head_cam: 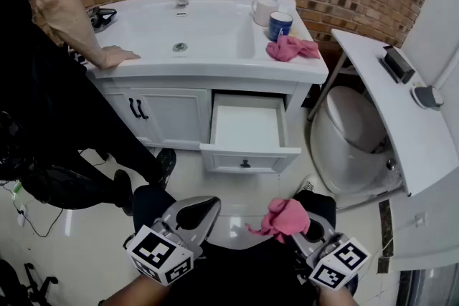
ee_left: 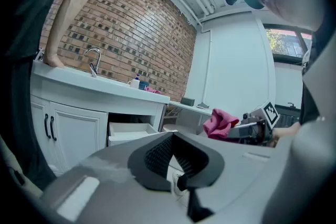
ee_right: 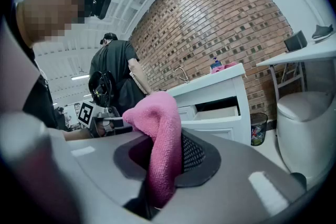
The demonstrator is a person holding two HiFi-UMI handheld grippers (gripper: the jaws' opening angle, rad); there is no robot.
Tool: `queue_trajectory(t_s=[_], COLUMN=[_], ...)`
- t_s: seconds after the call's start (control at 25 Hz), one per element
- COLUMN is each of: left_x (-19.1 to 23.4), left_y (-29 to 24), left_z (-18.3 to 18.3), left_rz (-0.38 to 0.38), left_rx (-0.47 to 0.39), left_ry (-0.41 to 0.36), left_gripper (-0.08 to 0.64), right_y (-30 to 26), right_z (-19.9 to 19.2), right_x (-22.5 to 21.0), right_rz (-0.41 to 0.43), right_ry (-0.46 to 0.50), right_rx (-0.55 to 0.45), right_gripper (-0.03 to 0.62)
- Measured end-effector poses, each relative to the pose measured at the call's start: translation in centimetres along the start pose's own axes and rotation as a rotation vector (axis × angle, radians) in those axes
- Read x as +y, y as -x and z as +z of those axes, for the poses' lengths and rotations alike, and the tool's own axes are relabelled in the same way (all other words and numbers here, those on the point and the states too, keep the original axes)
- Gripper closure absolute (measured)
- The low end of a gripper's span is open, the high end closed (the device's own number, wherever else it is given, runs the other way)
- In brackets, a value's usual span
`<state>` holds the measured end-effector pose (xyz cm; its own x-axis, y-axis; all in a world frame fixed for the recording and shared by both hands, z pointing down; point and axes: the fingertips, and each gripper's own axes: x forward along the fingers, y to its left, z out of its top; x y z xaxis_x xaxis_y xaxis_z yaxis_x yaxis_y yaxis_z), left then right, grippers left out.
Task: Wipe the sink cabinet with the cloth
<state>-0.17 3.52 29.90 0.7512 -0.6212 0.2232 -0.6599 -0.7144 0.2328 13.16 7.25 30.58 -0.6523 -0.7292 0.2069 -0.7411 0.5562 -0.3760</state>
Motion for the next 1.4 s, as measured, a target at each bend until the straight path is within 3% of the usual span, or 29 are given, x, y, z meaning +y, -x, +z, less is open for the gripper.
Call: queue_trajectory(t_s=[0.24,0.4,0.64,1.16,1.4], left_x=[1.3,1.9,2.1,5.1,6.5], left_y=[-0.9,-1.8,-3.1,-6.1,-7.0], left_z=[0.6,0.3,0.1,-1.1,-2.7], left_rz=[0.000,-0.013,-0.034,-0.037,-0.033], left_rx=[0.008,0.011,0.024,0.063,0.088], left_ry=[-0.020,0.008,-0.027,-0.013,-0.025], left_gripper=[0.554,0.554,0.554,0.554,0.554], right_y=[-1.7,-2.5,-3.9,-9.2,-14.2], right_z=[-0.2,1.2,3.1,7.2,5.4], right_x=[0.1,-0.7,-1.7,-3.8,-3.3], right_rz=[0.029,0.032,0.027,0.040,0.077], right_ry=[0.025,0.045,0.087,0.149,0.174], right_rx=[0.034,0.013,0.000,-0.012,0.011], right_gripper=[0.512,0.512,0.512,0.512,0.512])
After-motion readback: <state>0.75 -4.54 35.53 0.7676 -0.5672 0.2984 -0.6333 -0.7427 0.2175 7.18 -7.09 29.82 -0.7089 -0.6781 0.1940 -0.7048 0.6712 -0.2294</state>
